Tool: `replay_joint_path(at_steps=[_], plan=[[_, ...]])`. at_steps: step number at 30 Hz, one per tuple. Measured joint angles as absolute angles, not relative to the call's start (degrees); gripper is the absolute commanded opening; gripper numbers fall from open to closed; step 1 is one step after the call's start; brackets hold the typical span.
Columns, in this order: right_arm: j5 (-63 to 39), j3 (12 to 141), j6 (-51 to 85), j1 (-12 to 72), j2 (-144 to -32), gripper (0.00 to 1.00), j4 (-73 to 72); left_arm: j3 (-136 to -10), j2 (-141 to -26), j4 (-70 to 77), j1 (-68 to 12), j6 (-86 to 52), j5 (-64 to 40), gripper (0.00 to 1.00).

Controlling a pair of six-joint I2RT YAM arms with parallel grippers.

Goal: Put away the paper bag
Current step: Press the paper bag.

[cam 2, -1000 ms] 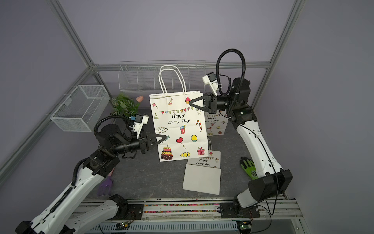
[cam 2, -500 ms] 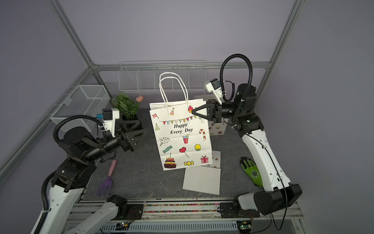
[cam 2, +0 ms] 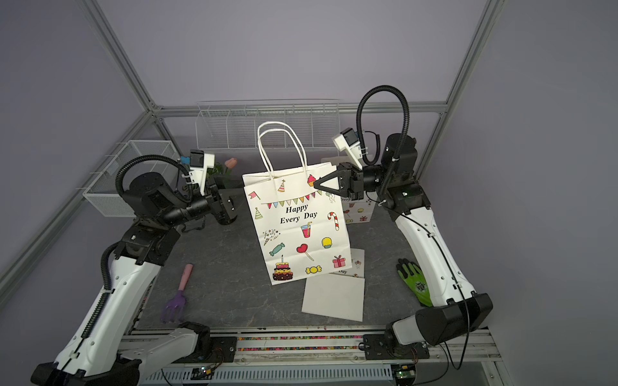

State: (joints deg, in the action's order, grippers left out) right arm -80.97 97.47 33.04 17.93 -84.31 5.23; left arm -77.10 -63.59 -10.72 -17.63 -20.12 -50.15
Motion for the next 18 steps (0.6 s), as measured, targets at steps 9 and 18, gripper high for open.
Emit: replay_joint_path(at_steps=[9, 18], plan=[[-82.00, 103.04, 36.07, 19.57, -89.06, 0.07, 3.79, -70.32, -64.38, 1.91, -17.63, -26.57, -55.59, 0.55], [-83.66, 107.57, 37.85, 19.07, -89.10, 0.07, 2.68, -65.93, -60.25, 1.06, -20.25, -26.24, -55.37, 1.00]])
